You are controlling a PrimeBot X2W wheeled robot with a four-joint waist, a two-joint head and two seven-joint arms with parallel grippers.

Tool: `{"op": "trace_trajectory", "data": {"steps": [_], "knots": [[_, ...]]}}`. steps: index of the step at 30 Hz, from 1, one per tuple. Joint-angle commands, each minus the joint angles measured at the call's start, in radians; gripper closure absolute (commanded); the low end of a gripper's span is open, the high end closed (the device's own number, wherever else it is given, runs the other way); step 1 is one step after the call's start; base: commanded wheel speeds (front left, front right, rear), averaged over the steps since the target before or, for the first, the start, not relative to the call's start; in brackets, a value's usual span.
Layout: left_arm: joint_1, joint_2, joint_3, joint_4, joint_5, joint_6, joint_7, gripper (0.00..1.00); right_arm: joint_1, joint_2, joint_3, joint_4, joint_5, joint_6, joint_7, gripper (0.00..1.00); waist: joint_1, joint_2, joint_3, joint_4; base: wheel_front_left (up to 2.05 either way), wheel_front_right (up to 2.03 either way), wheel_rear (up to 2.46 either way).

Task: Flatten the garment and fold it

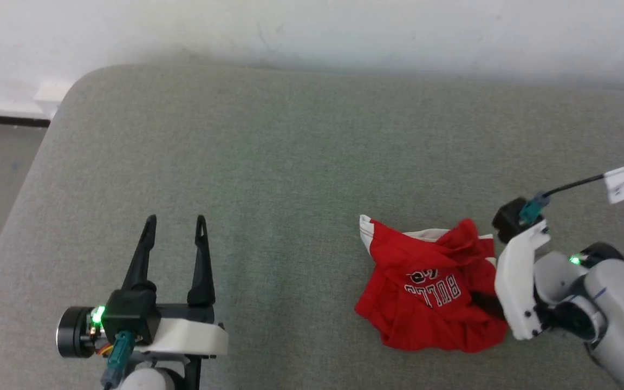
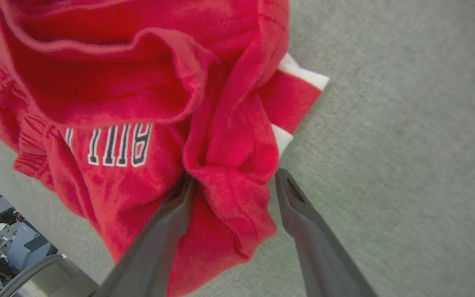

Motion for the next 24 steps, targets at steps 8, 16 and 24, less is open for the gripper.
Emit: {"op": "trace_trajectory", "data": {"steps": [8, 16, 24], "knots": [[-0.030, -0.006, -0.005, 0.004, -0.005, 0.013, -0.005, 0.00, 0.020, 0.038, 0.158, 0.118, 0.042, -0.001, -0.105, 0.94, -0.0002, 0.0000, 0.038, 0.027, 0.00, 0.00, 0.00], [-0.003, -0.003, 0.023, 0.000, 0.003, 0.012, -0.005, 0.00, -0.063, -0.030, 0.195, 0.019, 0.052, -0.001, -0.298, 1.00, -0.0002, 0.0000, 0.001, -0.065, 0.00, 0.00, 0.00], [-0.010, 0.022, 0.055, -0.035, 0.013, 0.008, -0.005, 0.00, -0.139, -0.172, 0.212, -0.175, 0.005, -0.001, -0.339, 1.00, -0.0002, 0.0000, 0.053, -0.241, 0.00, 0.00, 0.00]]}}
